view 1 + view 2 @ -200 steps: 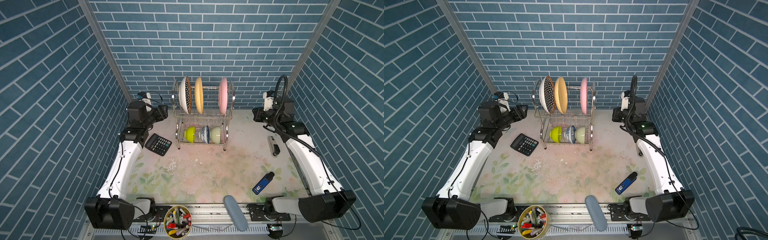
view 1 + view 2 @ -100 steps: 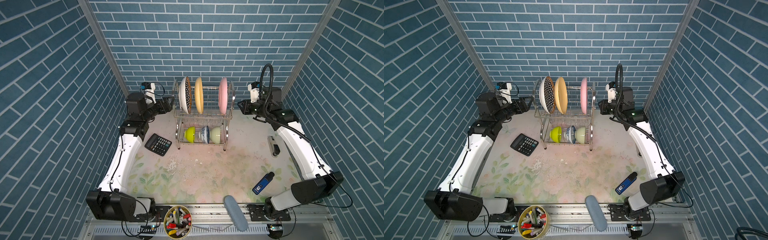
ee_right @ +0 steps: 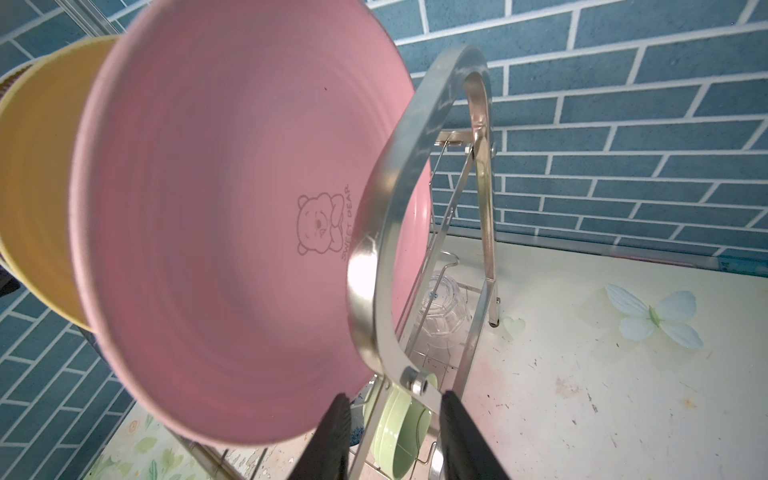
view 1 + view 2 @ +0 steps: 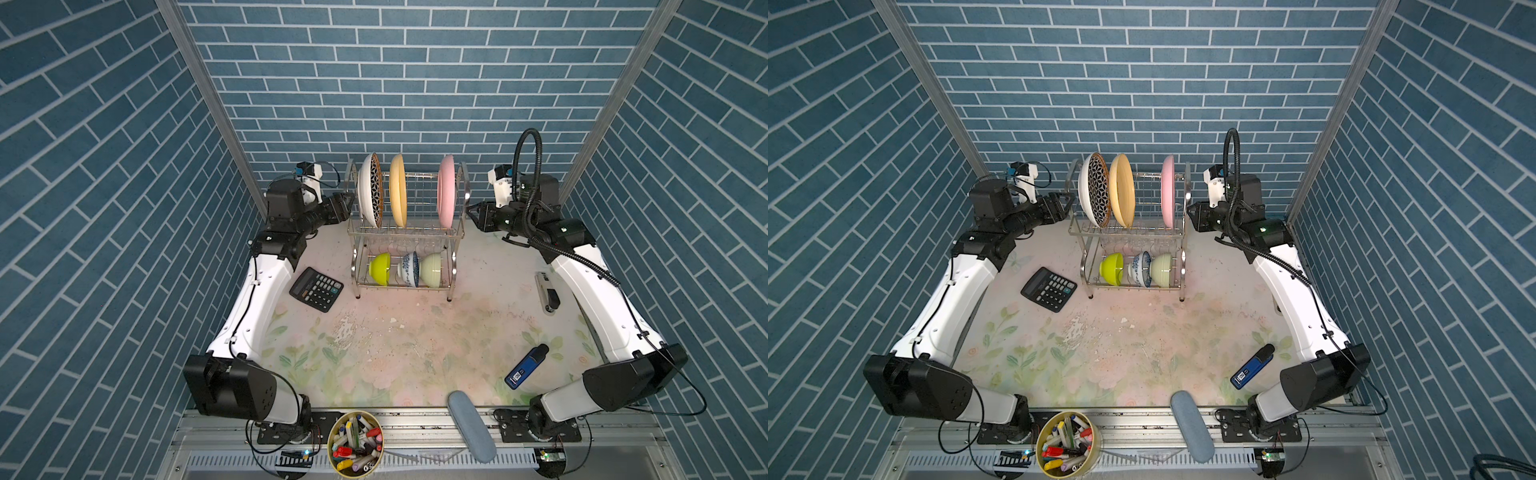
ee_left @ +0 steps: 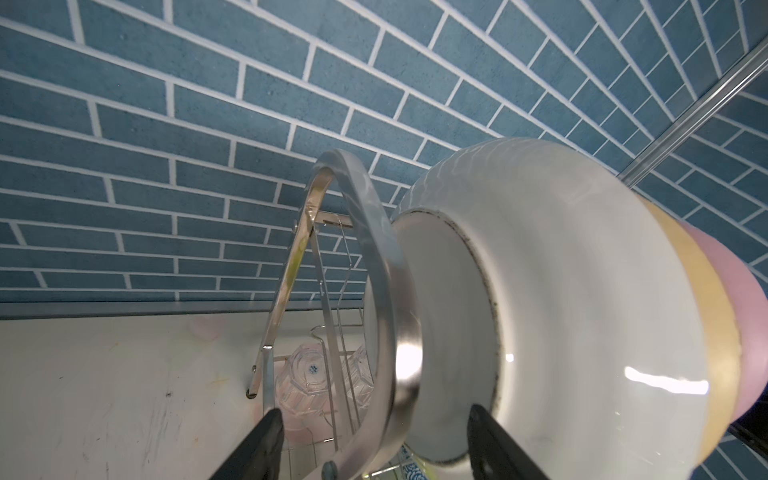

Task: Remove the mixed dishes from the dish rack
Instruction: 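Move the right gripper to the pink plate rim while the left approaches the rack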

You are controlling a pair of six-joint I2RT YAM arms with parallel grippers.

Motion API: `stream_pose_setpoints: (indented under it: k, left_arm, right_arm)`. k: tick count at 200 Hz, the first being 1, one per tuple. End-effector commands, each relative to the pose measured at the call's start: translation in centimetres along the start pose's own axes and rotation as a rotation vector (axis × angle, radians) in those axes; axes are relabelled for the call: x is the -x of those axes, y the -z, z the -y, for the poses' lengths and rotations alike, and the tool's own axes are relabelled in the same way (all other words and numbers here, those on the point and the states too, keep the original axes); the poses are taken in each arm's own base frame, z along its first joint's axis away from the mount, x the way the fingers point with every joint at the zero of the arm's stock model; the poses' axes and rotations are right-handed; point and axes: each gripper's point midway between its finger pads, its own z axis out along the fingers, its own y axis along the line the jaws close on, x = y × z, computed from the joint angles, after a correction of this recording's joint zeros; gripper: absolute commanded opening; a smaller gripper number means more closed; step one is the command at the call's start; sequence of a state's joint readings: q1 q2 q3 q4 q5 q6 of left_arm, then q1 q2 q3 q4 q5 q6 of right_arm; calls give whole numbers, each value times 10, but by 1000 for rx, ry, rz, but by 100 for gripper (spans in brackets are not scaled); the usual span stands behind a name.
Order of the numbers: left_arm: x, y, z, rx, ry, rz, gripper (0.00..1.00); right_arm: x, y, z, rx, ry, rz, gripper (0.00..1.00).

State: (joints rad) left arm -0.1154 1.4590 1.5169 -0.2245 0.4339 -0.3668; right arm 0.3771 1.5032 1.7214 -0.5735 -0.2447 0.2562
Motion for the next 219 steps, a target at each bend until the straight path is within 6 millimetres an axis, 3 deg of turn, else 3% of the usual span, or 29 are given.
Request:
stream_pose_setpoints:
  k: [1, 120, 162, 219]
  left_arm:
    - [9, -5, 10, 0, -46, 16, 64]
    - [3, -12, 13, 58, -129, -6, 51]
    - [2, -14, 16, 62, -143, -9, 37]
    - [3, -15, 21, 57, -153, -6, 32]
  right_arm:
    - [24, 24, -15, 31, 50, 72, 38]
    - [51, 12, -17, 37, 80, 122, 45]
    - [52, -6, -12, 31, 75, 93, 44]
    - [55, -26, -12, 50, 69, 58, 23]
